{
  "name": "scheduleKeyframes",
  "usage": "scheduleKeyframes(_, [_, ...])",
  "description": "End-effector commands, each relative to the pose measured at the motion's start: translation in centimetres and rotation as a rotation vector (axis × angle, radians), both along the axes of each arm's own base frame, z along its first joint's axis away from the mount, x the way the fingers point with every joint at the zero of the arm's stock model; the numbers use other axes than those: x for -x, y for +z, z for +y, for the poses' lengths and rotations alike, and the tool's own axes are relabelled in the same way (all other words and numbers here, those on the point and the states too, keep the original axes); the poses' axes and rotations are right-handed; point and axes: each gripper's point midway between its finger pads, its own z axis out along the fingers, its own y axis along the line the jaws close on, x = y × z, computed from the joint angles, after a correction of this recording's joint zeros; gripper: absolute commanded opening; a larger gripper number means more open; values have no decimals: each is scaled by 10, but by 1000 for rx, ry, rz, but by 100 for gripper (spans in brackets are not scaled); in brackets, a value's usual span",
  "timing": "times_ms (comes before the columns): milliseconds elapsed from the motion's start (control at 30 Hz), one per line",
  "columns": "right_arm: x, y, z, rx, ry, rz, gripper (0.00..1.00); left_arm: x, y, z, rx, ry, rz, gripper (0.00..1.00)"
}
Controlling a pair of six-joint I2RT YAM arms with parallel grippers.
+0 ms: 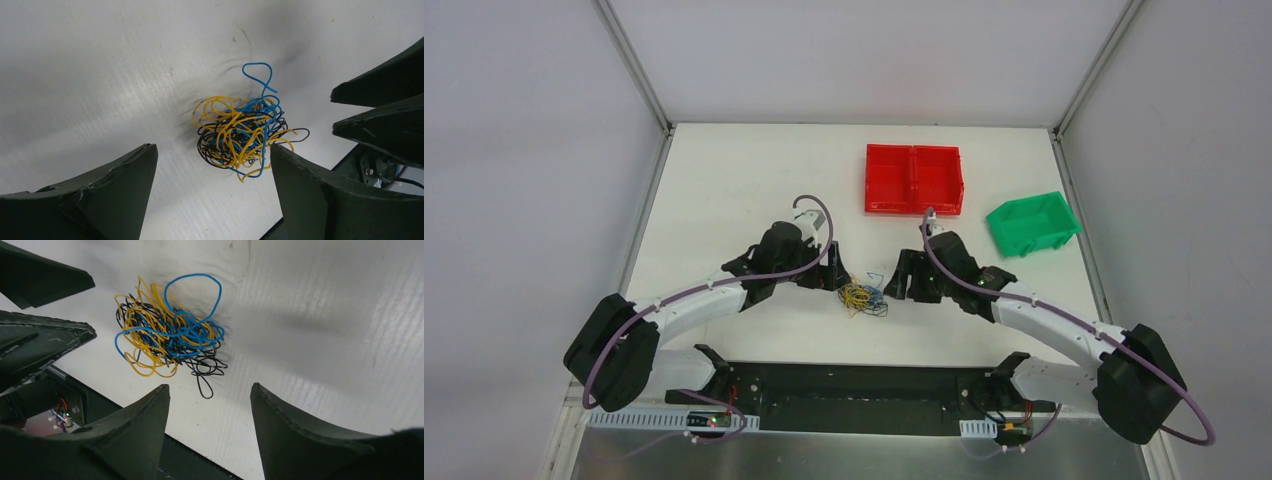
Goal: Untangle the cables
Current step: Untie the cable.
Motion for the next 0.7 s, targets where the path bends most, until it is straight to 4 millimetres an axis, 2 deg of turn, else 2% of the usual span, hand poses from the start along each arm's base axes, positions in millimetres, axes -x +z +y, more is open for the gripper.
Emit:
scheduleKeyframes(0, [5, -1, 24, -117, 68, -32, 62, 4, 24, -21, 88, -89, -39, 85])
scheduleKeyframes(100, [10, -10, 30, -115, 100, -18, 59, 12, 31, -27, 70, -149, -70, 83])
scheduleKeyframes(233, [12, -16, 38, -102, 132, -9, 57, 13, 40, -25, 37, -148, -103, 83])
scheduleKeyframes(367, [13, -28, 41, -73, 131, 5, 47, 15, 47, -22, 15, -154, -129, 80])
scheduleKeyframes(400, [12, -31, 40, -67, 123, 9, 43, 16, 47, -21, 6, -156, -131, 78])
scheduleKeyframes(500, [12, -37, 40, -57, 113, 15, 17, 17, 47, -23, -15, -171, -140, 71])
scheduleKeyframes(533, [11, -38, 40, -54, 106, 17, 5, 18, 48, -24, -23, -181, -144, 70])
scheduleKeyframes(567, [11, -39, 39, -53, 97, 17, 0, 19, 48, -25, -34, -191, -149, 68])
scheduleKeyframes(667, [11, -39, 38, -62, 89, 13, 0, 21, 49, -33, -60, -230, -160, 63])
